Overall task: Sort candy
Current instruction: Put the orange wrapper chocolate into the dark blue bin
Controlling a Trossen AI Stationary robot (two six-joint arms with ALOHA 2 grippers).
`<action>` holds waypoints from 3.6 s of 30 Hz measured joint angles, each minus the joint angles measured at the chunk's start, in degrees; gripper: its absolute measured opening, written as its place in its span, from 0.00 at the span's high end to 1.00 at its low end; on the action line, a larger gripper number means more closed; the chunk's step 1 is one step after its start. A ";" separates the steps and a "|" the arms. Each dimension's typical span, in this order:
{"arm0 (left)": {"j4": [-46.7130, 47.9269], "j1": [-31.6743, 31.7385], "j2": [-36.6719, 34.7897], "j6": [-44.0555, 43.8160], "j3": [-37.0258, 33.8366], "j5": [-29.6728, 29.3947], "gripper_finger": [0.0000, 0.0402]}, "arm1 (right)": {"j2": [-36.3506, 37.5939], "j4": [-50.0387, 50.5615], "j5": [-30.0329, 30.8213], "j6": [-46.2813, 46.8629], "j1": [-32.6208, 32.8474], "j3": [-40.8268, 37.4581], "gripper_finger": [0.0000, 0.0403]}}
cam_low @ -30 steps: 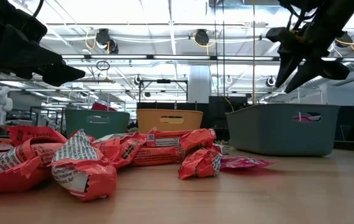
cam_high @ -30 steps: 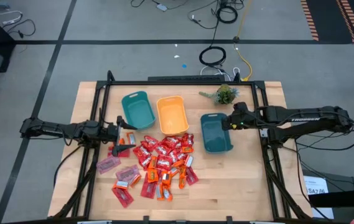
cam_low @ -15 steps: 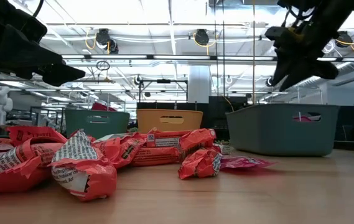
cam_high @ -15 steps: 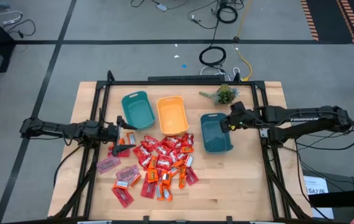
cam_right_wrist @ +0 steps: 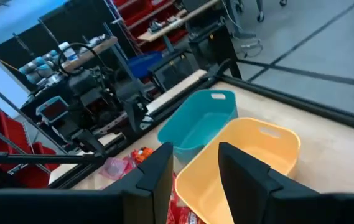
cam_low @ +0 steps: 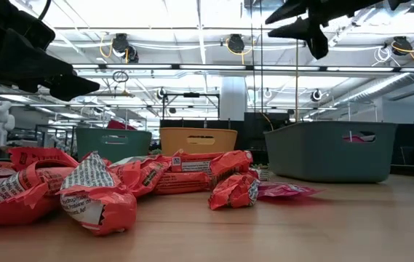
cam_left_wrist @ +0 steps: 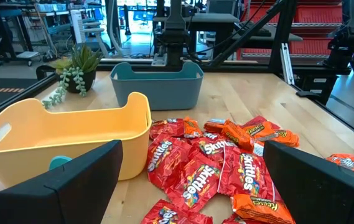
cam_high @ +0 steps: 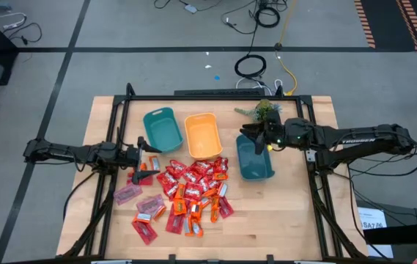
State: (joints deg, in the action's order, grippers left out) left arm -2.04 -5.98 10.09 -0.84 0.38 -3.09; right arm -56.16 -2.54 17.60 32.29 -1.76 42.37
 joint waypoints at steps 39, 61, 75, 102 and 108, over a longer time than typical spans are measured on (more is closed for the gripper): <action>-0.01 -0.01 0.02 -0.02 0.01 0.00 0.01 | -33.93 6.11 -4.07 -13.78 7.71 20.85 0.29; 0.00 -0.02 0.00 -0.02 0.02 0.00 0.01 | -52.57 44.46 -14.73 -30.45 15.09 47.23 0.50; 0.00 -0.02 0.01 -0.02 0.01 0.00 0.01 | -62.00 40.27 -14.90 -31.90 15.77 47.21 0.51; 0.58 0.00 0.02 -0.02 0.01 0.02 0.01 | -65.99 39.56 -14.70 -31.28 15.74 47.43 0.75; 0.68 0.00 0.02 -0.02 0.00 0.02 0.01 | -65.57 41.66 -14.76 -31.26 15.74 50.45 0.83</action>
State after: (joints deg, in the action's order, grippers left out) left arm -1.37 -5.98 10.11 -0.86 0.39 -3.07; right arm -121.73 39.12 2.83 1.03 13.98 92.82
